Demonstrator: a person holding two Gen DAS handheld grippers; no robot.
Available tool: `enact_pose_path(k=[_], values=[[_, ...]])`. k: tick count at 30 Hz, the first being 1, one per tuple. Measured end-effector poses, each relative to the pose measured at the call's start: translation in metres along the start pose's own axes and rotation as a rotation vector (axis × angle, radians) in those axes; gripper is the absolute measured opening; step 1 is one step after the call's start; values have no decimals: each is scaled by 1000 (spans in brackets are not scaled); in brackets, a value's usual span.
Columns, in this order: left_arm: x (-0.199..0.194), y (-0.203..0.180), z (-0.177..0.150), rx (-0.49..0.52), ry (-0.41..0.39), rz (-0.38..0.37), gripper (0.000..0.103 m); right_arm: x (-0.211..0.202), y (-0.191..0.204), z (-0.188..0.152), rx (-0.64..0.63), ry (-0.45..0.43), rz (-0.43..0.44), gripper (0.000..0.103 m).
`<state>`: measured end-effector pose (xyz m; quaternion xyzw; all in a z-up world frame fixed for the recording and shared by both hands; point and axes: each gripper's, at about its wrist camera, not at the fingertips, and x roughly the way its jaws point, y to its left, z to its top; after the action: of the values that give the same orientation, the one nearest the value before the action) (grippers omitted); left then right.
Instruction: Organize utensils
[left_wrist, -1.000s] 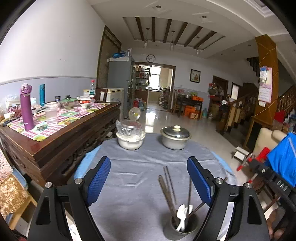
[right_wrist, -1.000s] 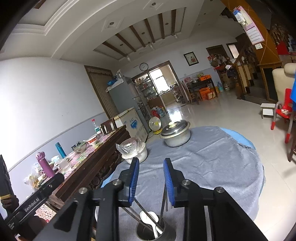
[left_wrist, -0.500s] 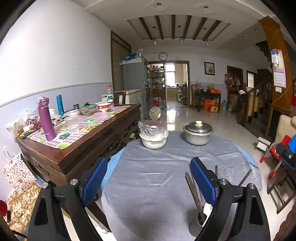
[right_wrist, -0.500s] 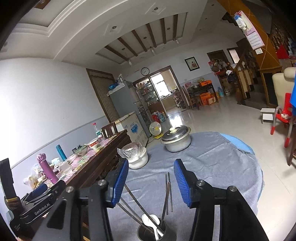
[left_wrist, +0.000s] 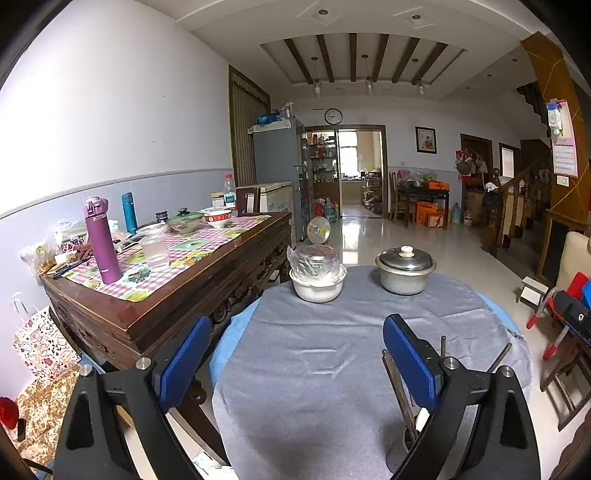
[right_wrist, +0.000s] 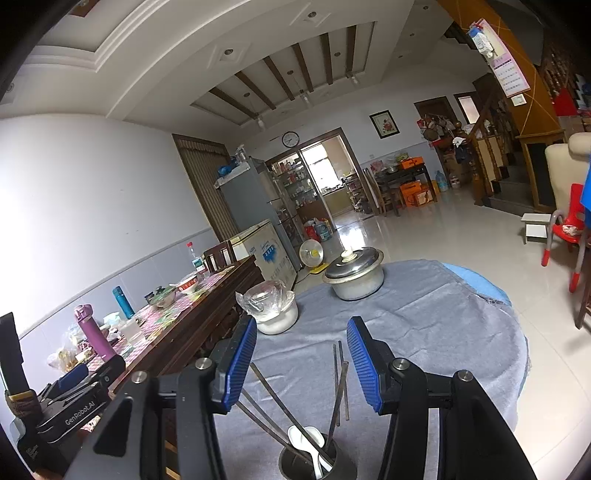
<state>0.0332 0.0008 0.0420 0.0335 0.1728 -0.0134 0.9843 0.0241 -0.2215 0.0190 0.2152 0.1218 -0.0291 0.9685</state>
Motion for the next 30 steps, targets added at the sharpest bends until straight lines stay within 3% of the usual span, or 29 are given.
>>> enact_pose_path(k=[30], values=[[13, 16, -11, -30, 46, 54, 96, 0, -6, -3, 18, -6, -27, 55]])
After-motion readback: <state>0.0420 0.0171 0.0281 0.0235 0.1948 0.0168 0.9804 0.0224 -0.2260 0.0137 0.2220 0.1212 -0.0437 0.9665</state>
